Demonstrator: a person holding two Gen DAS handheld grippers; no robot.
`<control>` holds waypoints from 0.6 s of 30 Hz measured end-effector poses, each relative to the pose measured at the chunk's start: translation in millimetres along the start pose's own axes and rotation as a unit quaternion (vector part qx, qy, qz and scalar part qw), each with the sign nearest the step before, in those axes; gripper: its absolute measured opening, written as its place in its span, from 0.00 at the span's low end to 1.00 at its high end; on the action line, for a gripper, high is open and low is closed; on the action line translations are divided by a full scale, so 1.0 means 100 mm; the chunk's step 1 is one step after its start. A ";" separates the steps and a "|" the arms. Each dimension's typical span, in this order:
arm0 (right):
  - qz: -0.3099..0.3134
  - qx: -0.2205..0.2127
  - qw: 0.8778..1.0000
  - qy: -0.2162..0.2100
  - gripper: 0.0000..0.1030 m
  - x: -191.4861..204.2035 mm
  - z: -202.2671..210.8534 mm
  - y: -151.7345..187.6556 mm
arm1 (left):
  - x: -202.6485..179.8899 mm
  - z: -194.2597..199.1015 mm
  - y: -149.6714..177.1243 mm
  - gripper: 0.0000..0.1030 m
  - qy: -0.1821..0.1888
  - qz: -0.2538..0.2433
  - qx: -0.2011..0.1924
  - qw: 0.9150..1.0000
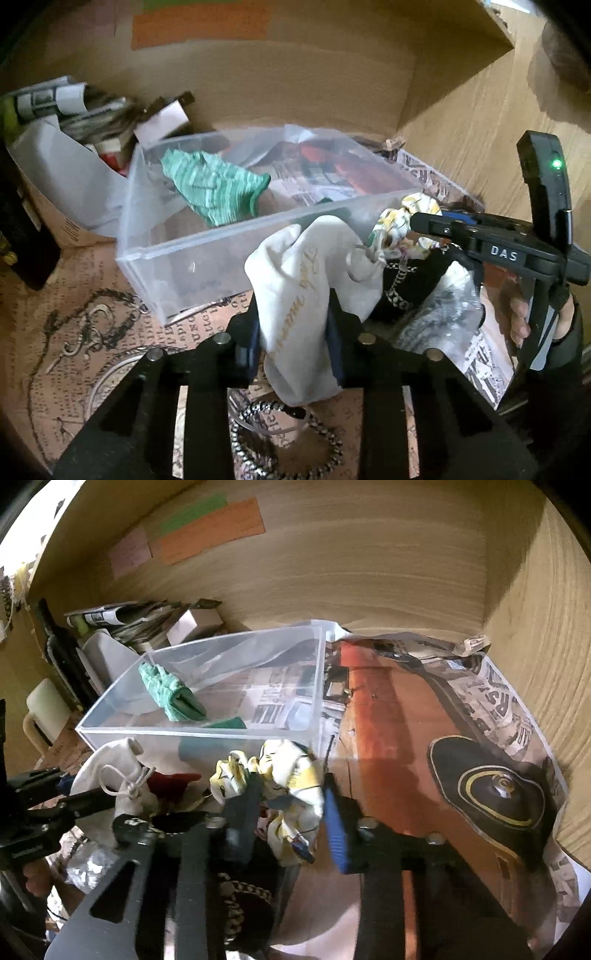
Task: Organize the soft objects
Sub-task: 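Release white bag into clear box with left tool while right tool drops scrunchie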
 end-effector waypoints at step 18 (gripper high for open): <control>0.024 -0.107 0.994 0.006 0.12 0.26 0.68 -0.10 | 0.05 0.46 -0.06 0.27 0.014 -0.007 -0.043 0.999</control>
Point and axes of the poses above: each gripper's, at about its wrist camera, not at the fingertips, and z roughly against the way its jaws point, x to its left, y to its underside, the point moved 3 cm from there along -z, roughly the way its jaws point, and after that the axes turned 12 degrees about x, right-handed, at the moved point
